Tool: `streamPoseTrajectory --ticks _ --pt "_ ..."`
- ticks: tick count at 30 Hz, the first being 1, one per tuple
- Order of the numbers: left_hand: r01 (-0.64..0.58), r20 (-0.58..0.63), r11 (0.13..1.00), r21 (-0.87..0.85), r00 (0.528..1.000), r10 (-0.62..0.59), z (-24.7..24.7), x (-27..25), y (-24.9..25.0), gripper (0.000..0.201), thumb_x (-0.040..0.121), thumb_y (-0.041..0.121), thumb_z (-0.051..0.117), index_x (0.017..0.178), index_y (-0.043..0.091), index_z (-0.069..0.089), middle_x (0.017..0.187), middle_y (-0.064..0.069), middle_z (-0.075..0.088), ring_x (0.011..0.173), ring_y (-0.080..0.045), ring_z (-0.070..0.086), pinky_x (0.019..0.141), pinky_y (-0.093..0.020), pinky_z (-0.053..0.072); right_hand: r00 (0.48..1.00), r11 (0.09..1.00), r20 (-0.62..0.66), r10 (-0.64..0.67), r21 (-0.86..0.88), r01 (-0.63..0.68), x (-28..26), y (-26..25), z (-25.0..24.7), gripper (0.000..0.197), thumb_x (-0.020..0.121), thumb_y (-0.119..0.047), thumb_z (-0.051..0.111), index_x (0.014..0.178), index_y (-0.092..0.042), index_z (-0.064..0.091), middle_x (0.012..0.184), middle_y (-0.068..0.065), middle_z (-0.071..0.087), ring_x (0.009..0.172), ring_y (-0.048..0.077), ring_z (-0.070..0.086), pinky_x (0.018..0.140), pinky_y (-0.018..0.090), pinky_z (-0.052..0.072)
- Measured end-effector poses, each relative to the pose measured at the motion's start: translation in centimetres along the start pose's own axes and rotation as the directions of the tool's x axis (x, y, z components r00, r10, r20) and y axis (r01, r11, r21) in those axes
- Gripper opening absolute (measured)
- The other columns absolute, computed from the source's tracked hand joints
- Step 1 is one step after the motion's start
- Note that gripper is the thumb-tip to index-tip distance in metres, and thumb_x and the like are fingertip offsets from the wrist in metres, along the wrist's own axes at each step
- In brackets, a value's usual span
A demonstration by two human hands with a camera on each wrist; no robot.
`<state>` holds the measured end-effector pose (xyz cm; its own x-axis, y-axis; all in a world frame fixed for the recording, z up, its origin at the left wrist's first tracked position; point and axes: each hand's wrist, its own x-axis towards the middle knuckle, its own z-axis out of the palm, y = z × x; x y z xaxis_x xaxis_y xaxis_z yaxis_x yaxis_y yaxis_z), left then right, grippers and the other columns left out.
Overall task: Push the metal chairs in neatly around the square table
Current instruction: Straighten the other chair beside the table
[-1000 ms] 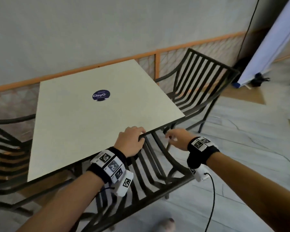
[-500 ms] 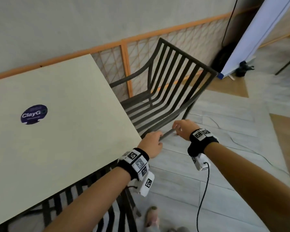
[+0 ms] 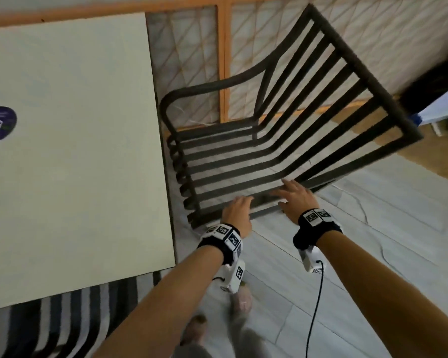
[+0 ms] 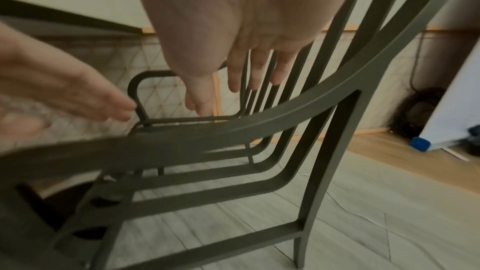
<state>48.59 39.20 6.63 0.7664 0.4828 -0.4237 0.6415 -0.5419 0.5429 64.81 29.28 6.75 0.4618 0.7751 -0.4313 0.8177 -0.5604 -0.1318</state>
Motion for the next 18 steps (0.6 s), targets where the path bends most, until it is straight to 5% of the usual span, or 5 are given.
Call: streamPoseTrajectory --ticks 4,9,13,18 --pt "0.07 -0.005 0.997 0.036 0.998 -0.07 2.7 3.0 -2.1 0.053 0.093 0.013 0.05 0.142 0.023 0.033 0.144 -0.004 0.047 0.135 -0.027 0.04 0.114 -0.049 0.026 0.998 0.995 0.0 -0.067 -0.08 0.067 2.2 2.2 1.9 0.047 0.096 -0.033 0.044 0.136 -0.055 0.03 0.148 0.0 0.041 0.142 0.028 0.023 0.117 0.055 0.008" --pt "0.098 -0.047 0.995 0.032 0.994 -0.096 3.8 3.7 -3.5 0.052 0.091 0.007 0.05 0.137 0.029 0.039 0.131 -0.003 0.056 0.128 -0.024 0.044 0.109 -0.049 0.024 0.988 0.991 -0.089 -0.126 -0.047 0.122 3.7 2.6 2.4 0.048 0.094 -0.026 0.05 0.132 -0.054 0.038 0.126 0.0 0.06 0.124 0.028 0.044 0.114 0.05 0.019" --pt "0.157 -0.086 0.987 0.03 0.984 -0.154 3.2 3.2 -5.1 0.061 0.086 -0.002 0.052 0.135 0.032 0.043 0.125 -0.002 0.06 0.125 -0.023 0.046 0.105 -0.047 0.025 0.977 0.986 -0.137 -0.163 0.002 0.165 3.5 1.1 3.5 0.044 0.093 -0.027 0.051 0.127 -0.055 0.044 0.111 -0.001 0.066 0.108 0.027 0.05 0.103 0.047 0.028" --pt "0.223 -0.147 0.974 0.043 0.965 -0.215 1.0 2.9 -8.1 0.058 0.087 -0.001 0.051 0.131 0.035 0.049 0.12 -0.003 0.063 0.121 -0.024 0.051 0.106 -0.047 0.026 0.965 0.975 -0.17 -0.201 0.061 0.214 4.8 -2.8 4.3 0.038 0.094 -0.027 0.049 0.125 -0.049 0.051 0.109 0.002 0.065 0.101 0.029 0.05 0.104 0.05 0.027"
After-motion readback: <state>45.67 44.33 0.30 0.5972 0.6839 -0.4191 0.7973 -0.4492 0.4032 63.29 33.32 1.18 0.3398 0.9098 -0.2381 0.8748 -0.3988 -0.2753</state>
